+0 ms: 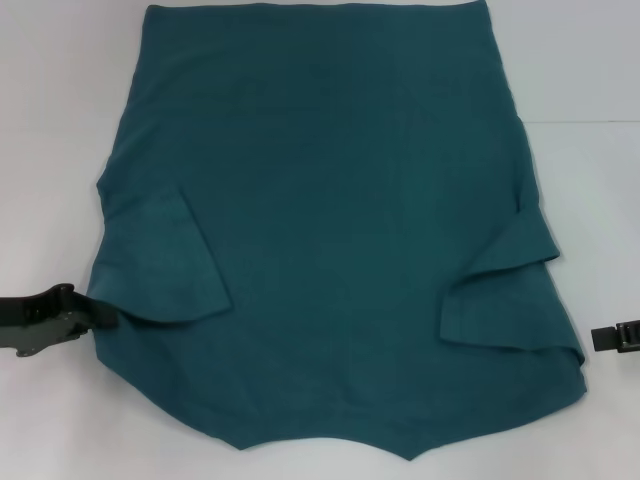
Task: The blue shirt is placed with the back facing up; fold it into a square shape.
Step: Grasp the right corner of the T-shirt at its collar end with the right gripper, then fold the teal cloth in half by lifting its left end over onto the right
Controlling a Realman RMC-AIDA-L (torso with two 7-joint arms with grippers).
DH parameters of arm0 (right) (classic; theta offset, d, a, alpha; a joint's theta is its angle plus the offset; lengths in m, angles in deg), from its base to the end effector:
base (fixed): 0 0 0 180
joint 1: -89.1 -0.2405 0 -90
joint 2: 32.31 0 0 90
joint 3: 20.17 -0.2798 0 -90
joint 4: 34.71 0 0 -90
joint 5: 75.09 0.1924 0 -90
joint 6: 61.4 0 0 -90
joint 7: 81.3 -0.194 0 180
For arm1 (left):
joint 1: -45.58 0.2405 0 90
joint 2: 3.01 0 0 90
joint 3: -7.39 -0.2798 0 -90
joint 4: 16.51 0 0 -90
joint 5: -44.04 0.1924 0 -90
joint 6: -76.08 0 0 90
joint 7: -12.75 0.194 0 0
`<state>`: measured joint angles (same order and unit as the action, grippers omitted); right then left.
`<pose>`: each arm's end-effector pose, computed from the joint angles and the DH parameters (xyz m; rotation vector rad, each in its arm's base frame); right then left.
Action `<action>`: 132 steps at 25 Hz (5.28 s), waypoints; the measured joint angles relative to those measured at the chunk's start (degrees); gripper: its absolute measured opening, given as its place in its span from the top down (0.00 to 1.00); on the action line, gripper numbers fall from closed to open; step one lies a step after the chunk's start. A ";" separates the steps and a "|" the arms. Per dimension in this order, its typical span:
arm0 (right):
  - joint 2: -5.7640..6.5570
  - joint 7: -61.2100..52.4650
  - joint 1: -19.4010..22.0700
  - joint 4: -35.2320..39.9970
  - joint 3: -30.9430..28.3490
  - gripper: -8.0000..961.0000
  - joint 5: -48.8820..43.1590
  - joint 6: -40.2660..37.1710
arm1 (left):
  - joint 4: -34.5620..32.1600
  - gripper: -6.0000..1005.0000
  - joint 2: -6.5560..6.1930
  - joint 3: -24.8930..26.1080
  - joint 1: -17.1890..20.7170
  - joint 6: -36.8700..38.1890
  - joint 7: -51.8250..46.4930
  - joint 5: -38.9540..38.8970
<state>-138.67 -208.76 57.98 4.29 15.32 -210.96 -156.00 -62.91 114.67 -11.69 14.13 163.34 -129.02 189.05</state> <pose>0.3386 0.3348 0.0260 -2.3706 1.7369 0.2246 -0.3416 0.3460 -0.0091 -1.9057 -2.0390 -0.4604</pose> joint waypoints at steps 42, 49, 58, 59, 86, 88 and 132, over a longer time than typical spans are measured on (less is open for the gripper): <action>-5.20 -1.24 -4.31 -3.57 4.13 0.36 -5.52 7.81 | -0.03 0.93 0.18 0.09 0.49 -0.60 -0.23 -1.27; -5.34 -3.69 -4.89 -3.60 5.18 0.38 -5.57 7.80 | -0.03 0.92 0.13 0.09 0.47 -0.62 -0.17 -1.56; -4.96 -4.00 -4.60 -3.54 5.13 0.68 -5.63 7.76 | 0.00 0.91 0.00 0.09 0.28 -0.34 -0.09 -1.58; -4.92 -4.00 -4.51 -3.53 5.12 0.73 -5.64 7.76 | 0.00 0.91 0.00 0.10 0.32 -0.31 -0.06 -1.58; -0.44 -2.20 -0.12 -2.80 1.39 0.95 -5.39 -7.13 | -6.41 0.89 -0.70 -0.64 4.91 17.59 2.42 4.86; -0.63 -2.91 -0.81 -2.91 -2.61 0.95 -5.09 -5.41 | -5.71 0.89 -0.87 -0.50 3.48 16.87 2.06 4.50; -4.89 -9.47 -17.02 -7.99 7.51 0.89 2.61 49.77 | 13.88 0.85 1.98 -10.21 -20.84 -48.17 -6.10 3.69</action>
<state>-143.56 -218.23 40.96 -3.70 22.82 -208.35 -106.24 -49.03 116.64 -21.89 -6.71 115.17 -135.11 192.74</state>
